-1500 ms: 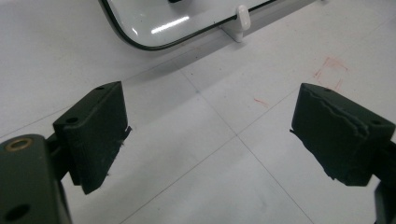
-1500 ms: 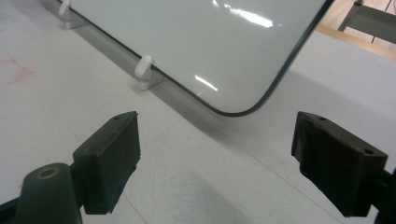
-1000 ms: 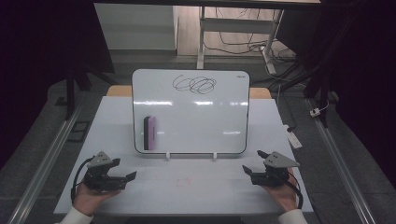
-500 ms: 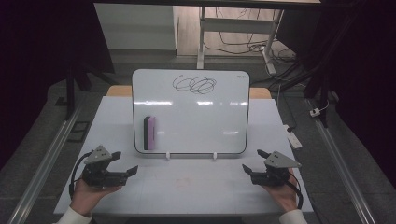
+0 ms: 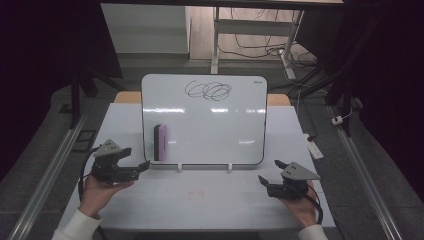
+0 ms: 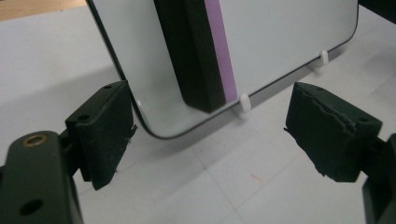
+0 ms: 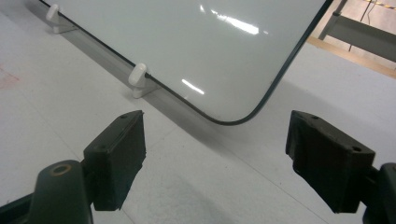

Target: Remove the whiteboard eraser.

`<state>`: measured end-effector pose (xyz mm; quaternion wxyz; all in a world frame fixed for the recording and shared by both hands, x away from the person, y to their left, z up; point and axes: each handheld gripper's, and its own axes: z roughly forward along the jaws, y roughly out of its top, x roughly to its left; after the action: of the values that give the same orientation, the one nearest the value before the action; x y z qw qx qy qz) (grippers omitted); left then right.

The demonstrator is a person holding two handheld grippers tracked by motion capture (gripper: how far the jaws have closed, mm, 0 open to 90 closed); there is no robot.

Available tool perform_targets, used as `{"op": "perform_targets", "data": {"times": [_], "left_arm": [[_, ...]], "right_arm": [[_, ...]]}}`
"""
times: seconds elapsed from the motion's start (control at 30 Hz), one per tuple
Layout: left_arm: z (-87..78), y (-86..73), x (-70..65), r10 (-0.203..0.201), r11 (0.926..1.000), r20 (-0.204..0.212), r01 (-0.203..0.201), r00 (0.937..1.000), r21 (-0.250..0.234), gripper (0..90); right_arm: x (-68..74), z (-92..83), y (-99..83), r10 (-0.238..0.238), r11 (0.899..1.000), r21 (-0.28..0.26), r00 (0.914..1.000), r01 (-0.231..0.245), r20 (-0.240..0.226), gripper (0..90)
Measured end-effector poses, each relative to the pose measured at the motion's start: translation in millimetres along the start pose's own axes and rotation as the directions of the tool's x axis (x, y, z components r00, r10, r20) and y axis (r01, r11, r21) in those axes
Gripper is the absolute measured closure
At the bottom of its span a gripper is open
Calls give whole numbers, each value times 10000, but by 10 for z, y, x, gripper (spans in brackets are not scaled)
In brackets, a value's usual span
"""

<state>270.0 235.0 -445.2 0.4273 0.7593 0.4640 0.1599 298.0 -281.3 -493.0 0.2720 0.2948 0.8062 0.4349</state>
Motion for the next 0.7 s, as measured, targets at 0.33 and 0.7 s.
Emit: {"op": "perform_targets", "data": {"times": [0.33,0.7], "left_arm": [[300,349,-14,257,9996,-135,-255,9996,146,183],[582,532,15,-8,10000,-720,10,9974,24,266]], "right_arm": [[-12,-1,-23,70,10000,51,9999,-70,113,197],[-26,-27,-61,146,9998,129,9997,-149,219,202]]}}
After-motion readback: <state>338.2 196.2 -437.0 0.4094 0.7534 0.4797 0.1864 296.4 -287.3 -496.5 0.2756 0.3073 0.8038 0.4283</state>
